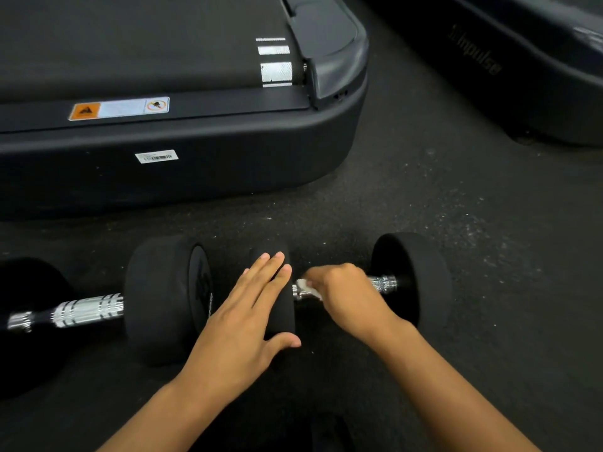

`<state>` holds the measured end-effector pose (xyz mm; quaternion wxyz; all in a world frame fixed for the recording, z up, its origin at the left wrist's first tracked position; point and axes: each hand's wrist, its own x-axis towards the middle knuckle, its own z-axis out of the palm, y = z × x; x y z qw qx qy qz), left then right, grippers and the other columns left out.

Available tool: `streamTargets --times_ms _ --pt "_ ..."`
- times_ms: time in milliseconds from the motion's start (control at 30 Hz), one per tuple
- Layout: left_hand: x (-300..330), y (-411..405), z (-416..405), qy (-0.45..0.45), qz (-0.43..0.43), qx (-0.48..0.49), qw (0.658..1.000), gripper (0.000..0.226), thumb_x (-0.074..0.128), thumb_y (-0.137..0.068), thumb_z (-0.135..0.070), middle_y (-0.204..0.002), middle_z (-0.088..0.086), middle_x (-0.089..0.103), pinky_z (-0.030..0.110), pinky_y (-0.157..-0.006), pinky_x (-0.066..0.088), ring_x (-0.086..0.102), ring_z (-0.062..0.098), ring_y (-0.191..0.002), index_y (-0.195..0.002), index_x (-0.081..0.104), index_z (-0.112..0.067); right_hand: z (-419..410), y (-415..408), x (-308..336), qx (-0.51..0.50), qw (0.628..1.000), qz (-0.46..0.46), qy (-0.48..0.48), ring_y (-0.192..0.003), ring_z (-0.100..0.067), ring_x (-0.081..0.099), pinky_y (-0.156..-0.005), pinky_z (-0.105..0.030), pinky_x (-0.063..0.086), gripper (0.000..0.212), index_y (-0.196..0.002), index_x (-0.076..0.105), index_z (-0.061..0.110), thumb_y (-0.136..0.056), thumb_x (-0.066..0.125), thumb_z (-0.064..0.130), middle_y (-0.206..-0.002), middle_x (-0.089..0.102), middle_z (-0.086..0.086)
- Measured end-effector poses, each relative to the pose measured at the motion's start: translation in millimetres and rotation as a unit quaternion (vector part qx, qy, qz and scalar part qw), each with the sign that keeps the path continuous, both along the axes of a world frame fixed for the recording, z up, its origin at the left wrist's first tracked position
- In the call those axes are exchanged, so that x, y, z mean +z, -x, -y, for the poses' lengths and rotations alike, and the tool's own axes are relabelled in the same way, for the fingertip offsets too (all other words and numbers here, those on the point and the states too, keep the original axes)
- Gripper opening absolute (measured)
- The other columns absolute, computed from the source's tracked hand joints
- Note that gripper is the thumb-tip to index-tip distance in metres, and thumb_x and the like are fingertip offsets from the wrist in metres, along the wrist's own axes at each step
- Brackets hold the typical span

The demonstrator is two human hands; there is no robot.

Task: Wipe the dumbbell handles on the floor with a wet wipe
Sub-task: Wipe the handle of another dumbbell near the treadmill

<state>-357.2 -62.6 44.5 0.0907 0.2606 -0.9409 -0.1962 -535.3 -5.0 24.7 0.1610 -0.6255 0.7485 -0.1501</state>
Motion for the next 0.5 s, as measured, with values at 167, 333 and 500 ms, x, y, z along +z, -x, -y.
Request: streamTargets --times_ms 167,333,500 --pt "1 0 2 0.001 0.002 0.001 1.000 0.088 0.046 -0.071 -0.061 -0.152 -0.004 0.022 0.024 -0.111 -0.006 0.007 0.005 -0.141 -0.143 0.021 -0.018 7 -5 -1 0.001 1.000 -0.023 0.008 -0.080 -0.030 0.060 -0.065 -0.035 0.045 0.012 -0.085 0.058 0.013 -0.091 0.047 0.017 -0.081 0.063 -0.006" --pt "-2 -1 2 -0.004 -0.006 -0.002 1.000 0.089 0.047 -0.072 -0.062 -0.154 -0.006 0.017 0.022 -0.111 -0.008 0.002 0.003 -0.141 -0.145 0.015 -0.021 -21 1 -14 0.005 0.993 -0.032 0.113 -0.101 -0.028 0.064 -0.090 -0.040 0.049 0.025 -0.105 0.068 0.007 -0.084 0.056 0.009 -0.109 0.067 -0.011" --pt "-3 -2 1 0.004 -0.012 -0.001 1.000 0.088 0.045 -0.072 -0.062 -0.154 -0.006 0.018 0.029 -0.113 0.010 0.004 0.003 -0.142 -0.145 0.019 -0.019 -16 -14 -29 0.025 0.985 -0.046 0.163 -0.104 -0.028 0.062 -0.096 -0.038 0.045 0.026 -0.103 0.067 0.005 -0.087 0.050 0.015 -0.111 0.067 -0.013"
